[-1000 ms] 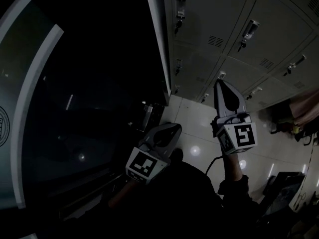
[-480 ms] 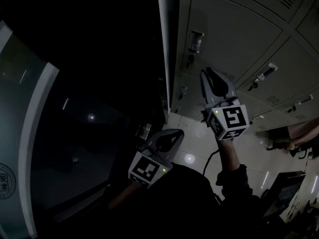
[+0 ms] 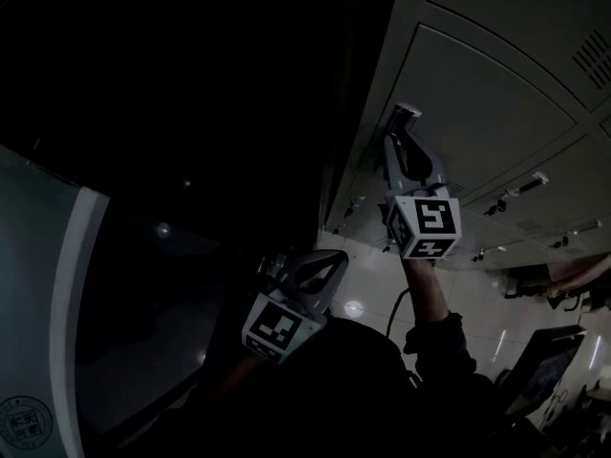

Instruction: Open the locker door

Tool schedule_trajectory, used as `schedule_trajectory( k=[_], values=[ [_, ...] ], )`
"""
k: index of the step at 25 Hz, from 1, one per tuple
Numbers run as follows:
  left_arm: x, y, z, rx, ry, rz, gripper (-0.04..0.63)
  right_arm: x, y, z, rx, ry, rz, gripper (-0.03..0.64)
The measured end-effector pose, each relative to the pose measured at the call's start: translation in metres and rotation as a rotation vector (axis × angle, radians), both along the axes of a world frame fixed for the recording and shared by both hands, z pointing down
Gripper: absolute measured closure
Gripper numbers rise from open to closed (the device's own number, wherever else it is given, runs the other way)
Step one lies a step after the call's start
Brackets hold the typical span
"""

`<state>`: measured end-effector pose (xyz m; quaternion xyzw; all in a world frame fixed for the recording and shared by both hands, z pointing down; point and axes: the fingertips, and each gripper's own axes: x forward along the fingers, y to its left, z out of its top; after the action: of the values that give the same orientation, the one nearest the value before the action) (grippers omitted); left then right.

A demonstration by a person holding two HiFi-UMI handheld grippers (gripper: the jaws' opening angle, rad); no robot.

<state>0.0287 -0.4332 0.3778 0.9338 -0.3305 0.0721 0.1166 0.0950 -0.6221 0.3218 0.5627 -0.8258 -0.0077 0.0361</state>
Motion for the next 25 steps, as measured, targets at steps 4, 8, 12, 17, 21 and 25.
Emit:
schedule_trajectory(
  k=[4, 8, 12, 17, 21, 25],
  values=[
    [-0.001, -0.008, 0.004, -0.010, 0.004, 0.019, 0.580, -0.006, -0.013, 0.006, -0.006, 0.020, 0.027, 0.554],
    [-0.004, -0.010, 0.008, -0.020, 0.012, 0.022, 0.580, -0.006, -0.019, 0.013, -0.004, 0.000, 0.053, 0.565],
    [-0.010, -0.006, 0.012, -0.030, 0.014, 0.024, 0.580, -0.005, -0.015, 0.013, -0.022, -0.025, 0.023, 0.588],
    [-0.012, 0.005, 0.014, -0.041, 0.027, 0.029, 0.580, -0.015, 0.028, 0.008, 0.000, -0.039, -0.051, 0.586],
    [-0.003, 0.021, 0.012, -0.034, 0.030, 0.042, 0.580, -0.017, 0.097, -0.007, 0.054, -0.105, -0.165, 0.578],
    [0.009, 0.048, 0.011, -0.020, 0.020, 0.044, 0.580, 0.015, 0.173, -0.008, 0.079, -0.150, -0.203, 0.568]
  ],
)
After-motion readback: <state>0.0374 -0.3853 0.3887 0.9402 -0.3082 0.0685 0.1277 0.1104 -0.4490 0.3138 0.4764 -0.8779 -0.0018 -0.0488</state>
